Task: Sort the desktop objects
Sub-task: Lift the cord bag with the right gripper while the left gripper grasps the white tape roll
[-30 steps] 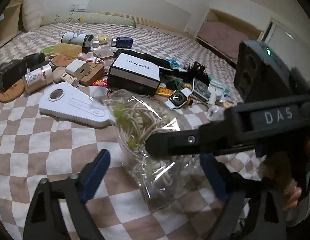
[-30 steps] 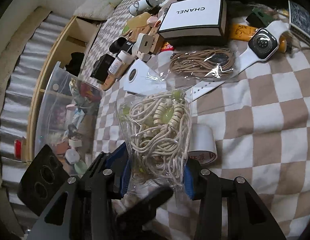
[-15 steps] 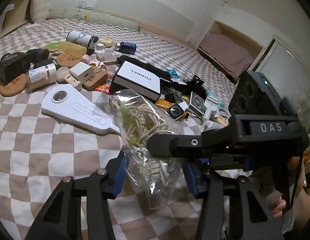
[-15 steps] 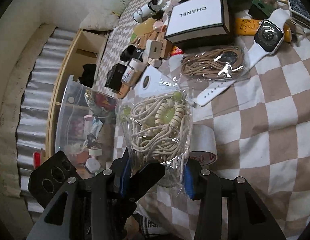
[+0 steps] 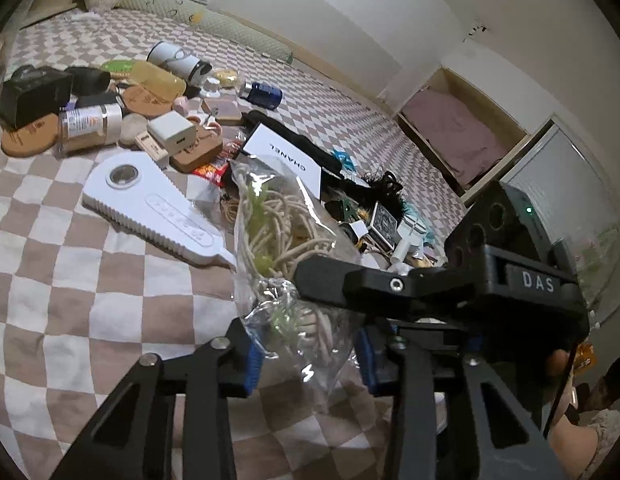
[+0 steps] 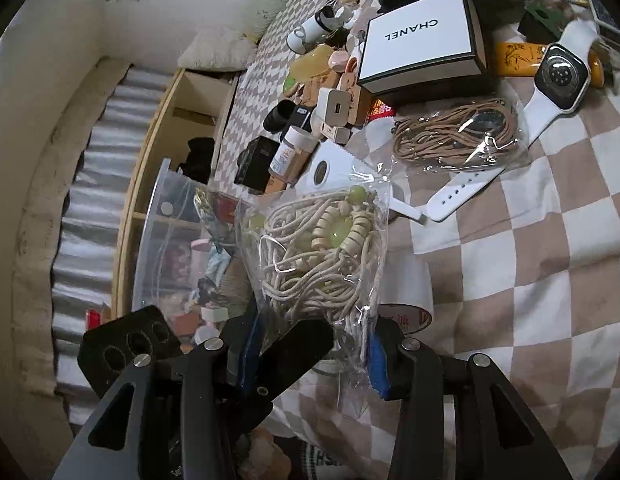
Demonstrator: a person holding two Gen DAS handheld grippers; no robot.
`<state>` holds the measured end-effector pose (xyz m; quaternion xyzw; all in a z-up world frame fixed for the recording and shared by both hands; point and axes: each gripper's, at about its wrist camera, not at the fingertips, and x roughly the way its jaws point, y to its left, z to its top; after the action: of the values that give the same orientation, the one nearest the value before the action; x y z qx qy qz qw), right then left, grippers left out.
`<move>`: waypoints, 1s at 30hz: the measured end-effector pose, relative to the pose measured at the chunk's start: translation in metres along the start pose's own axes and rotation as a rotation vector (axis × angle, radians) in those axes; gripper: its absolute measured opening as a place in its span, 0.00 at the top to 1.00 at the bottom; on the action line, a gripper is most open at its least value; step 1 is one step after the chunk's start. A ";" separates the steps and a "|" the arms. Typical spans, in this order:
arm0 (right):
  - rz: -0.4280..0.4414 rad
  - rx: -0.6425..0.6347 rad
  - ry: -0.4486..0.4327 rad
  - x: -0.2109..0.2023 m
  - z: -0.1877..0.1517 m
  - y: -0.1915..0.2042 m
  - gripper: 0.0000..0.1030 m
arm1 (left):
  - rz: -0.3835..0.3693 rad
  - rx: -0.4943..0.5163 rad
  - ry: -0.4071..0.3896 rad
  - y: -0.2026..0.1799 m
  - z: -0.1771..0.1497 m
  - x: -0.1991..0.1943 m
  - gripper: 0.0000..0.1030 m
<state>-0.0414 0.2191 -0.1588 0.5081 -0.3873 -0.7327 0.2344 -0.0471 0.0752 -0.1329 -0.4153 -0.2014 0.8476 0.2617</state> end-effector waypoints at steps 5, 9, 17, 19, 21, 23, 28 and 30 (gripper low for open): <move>0.007 0.006 -0.029 -0.002 0.000 0.002 0.40 | 0.005 0.019 -0.020 -0.003 0.003 -0.005 0.71; -0.008 0.008 -0.035 -0.004 0.003 0.002 0.29 | 0.044 0.040 -0.039 -0.004 0.005 -0.007 0.72; -0.160 -0.030 -0.145 -0.031 0.027 -0.013 0.25 | 0.183 -0.002 -0.014 0.022 0.006 -0.003 0.74; -0.260 -0.087 -0.188 -0.033 0.038 -0.015 0.25 | 0.210 -0.004 -0.005 0.025 0.004 -0.001 0.74; -0.322 -0.112 -0.205 -0.028 0.052 -0.024 0.26 | 0.232 -0.004 0.005 0.028 0.003 0.001 0.73; -0.308 -0.081 -0.191 -0.019 0.063 -0.039 0.26 | 0.246 0.008 0.013 0.029 0.001 0.003 0.73; -0.280 -0.041 -0.165 -0.004 0.078 -0.056 0.26 | 0.259 0.000 0.019 0.034 -0.001 0.003 0.73; -0.239 0.006 -0.147 -0.003 0.080 -0.062 0.26 | 0.263 -0.010 0.019 0.037 0.000 0.003 0.73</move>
<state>-0.1117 0.2841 -0.1926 0.4960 -0.3424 -0.7896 0.1150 -0.0588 0.0481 -0.1547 -0.4472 -0.1468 0.8698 0.1482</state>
